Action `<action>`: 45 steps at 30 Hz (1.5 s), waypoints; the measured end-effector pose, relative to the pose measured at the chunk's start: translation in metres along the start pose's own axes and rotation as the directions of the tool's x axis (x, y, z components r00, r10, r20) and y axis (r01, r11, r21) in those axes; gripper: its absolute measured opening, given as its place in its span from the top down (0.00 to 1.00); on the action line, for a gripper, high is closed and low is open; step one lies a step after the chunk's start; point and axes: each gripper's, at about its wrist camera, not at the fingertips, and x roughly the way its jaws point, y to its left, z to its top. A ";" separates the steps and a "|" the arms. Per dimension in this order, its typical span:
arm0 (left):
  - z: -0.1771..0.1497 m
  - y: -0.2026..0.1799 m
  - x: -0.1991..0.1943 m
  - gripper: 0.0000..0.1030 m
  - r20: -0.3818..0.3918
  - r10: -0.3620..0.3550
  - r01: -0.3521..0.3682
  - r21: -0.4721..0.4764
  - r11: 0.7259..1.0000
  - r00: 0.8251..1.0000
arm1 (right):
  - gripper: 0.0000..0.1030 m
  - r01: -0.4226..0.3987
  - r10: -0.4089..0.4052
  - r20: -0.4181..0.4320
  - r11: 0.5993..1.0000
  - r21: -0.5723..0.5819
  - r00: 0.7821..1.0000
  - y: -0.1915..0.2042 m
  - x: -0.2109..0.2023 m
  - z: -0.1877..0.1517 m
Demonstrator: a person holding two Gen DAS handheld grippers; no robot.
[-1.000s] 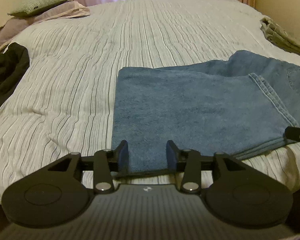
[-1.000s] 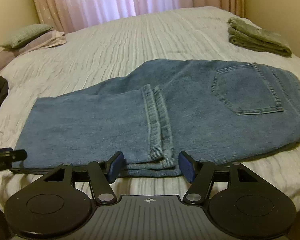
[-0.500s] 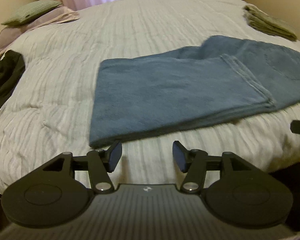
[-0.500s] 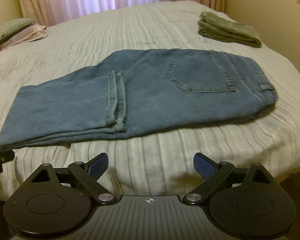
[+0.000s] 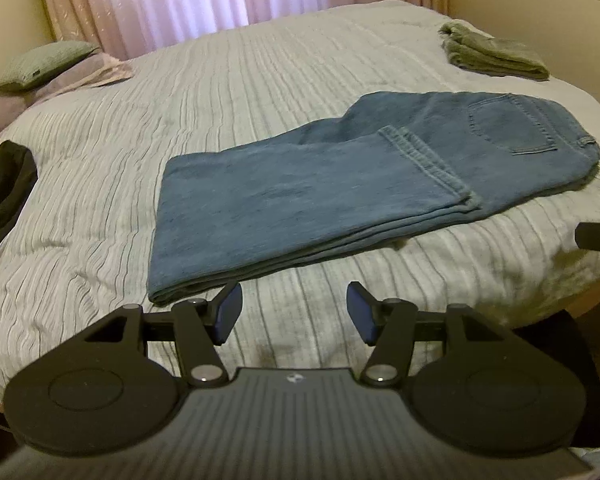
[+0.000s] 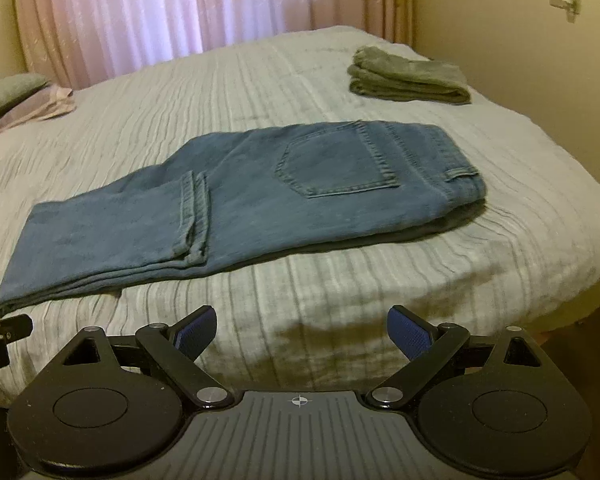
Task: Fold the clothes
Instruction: 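Release the folded jeans and hold both grippers open above them, then grasp the folded leg edge with the left gripper and lift it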
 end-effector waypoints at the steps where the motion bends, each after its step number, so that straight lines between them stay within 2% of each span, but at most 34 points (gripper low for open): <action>1: -0.001 -0.001 -0.001 0.47 0.003 -0.002 0.002 0.002 1.000 1.000 | 0.08 0.001 -0.001 0.004 1.000 0.004 1.000 -0.002 -0.002 0.000; 15: -0.005 0.002 -0.008 0.47 0.007 0.013 -0.013 -0.010 1.000 1.000 | 0.08 -0.041 0.041 0.031 0.999 -0.006 0.999 0.003 -0.008 0.001; 22: -0.008 0.008 -0.001 0.45 -0.017 0.007 -0.007 -0.025 1.000 1.000 | 0.08 -0.051 0.052 0.018 0.999 -0.008 0.998 0.005 0.000 0.003; 28: -0.013 0.028 0.010 0.45 -0.034 -0.010 0.008 -0.074 0.997 0.999 | 0.08 -0.043 0.043 -0.007 0.999 0.001 0.999 0.005 0.016 0.004; 33: -0.012 0.056 0.016 0.54 -0.006 -0.011 0.010 -0.136 0.991 1.000 | 0.08 -0.058 0.058 0.014 0.998 0.016 0.998 0.006 0.029 0.004; 36: -0.012 0.083 0.025 0.55 -0.011 -0.045 0.041 -0.242 0.969 0.999 | 0.09 -0.094 0.094 0.046 0.996 -0.004 0.994 0.010 0.035 0.007; 39: -0.013 0.112 0.035 0.54 -0.013 -0.080 0.071 -0.350 0.934 0.997 | 0.09 -0.119 0.122 0.070 0.991 -0.054 0.990 0.018 0.041 0.011; 42: -0.018 0.144 0.050 0.50 -0.019 -0.128 0.102 -0.495 0.863 0.992 | 0.09 -0.117 0.126 0.077 0.987 -0.114 0.989 0.027 0.050 0.013; 45: -0.022 0.167 0.064 0.49 0.001 -0.153 0.124 -0.597 0.793 0.988 | 0.09 -0.108 0.116 0.062 0.986 -0.126 0.991 0.031 0.060 0.015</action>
